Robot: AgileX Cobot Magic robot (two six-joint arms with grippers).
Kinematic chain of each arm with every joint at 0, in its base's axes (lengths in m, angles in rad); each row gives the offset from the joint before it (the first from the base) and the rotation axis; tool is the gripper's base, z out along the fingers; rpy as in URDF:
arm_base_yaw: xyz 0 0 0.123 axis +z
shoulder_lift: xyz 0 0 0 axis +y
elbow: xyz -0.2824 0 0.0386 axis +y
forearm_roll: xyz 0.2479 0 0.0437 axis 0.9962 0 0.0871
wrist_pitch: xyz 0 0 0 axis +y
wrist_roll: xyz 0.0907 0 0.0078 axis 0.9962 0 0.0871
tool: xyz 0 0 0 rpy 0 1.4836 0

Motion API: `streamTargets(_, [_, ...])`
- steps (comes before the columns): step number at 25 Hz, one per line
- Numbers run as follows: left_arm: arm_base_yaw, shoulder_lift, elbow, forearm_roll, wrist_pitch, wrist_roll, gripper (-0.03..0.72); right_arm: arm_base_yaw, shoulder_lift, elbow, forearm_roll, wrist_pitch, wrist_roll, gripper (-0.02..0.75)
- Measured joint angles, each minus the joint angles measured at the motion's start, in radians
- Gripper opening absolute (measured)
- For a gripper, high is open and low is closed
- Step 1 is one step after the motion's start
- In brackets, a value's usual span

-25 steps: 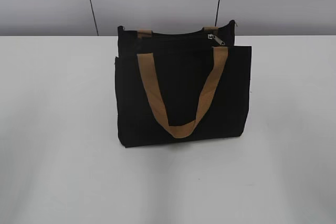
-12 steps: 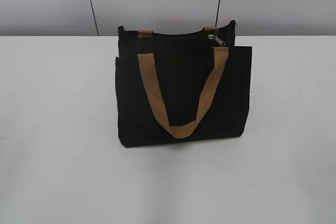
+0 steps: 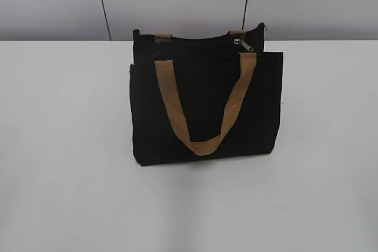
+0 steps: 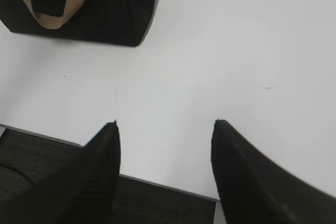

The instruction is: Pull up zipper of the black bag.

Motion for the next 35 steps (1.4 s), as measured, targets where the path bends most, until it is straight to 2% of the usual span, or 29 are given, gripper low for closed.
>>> streamTargets(6, [0.0,-0.01,0.063,-0.044,-0.058,0.025,0.44,0.0,-0.02,0.054,-0.008,-0.007,0.024,0.434])
streamTargets(9, [0.0,-0.01,0.091,-0.066,-0.093,0.041,0.44,0.0,-0.021,0.071,-0.008,-0.059,0.026,0.434])
streamTargets(35, [0.0,-0.01,0.092,-0.078,-0.11,0.055,0.435,0.0,-0.021,0.092,-0.009,-0.1,0.026,0.434])
